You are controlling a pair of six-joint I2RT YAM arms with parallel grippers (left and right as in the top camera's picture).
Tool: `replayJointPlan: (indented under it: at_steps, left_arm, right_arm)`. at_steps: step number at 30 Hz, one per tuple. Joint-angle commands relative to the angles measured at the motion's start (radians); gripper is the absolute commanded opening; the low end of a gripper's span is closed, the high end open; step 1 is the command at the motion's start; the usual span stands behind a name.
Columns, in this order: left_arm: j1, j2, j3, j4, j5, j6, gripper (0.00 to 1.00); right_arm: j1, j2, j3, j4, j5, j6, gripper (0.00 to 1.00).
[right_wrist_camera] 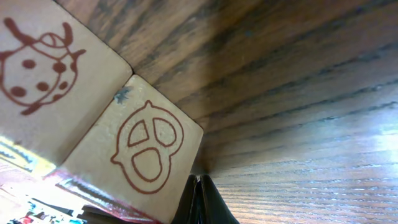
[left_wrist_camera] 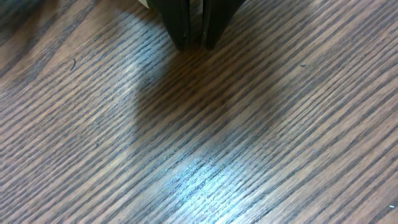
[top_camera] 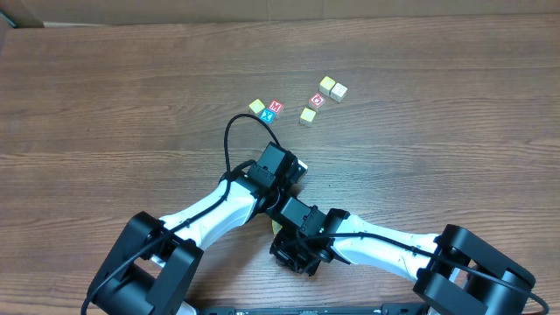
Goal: Flip 3 blocks
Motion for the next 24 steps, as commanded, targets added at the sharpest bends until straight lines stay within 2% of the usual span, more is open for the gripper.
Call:
replayJointPlan:
  at_steps: [1, 24]
  left_arm:
    - [-0.056, 0.069, -0.066, -0.04, 0.126, 0.015, 0.04]
    - [-0.068, 0.069, -0.066, -0.029, 0.152, 0.015, 0.04]
  right_arm:
    - [-0.014, 0.016, 0.013, 0.026, 0.087, 0.005, 0.04]
    - [-0.014, 0.016, 0.013, 0.026, 0.094, 0.004, 0.04]
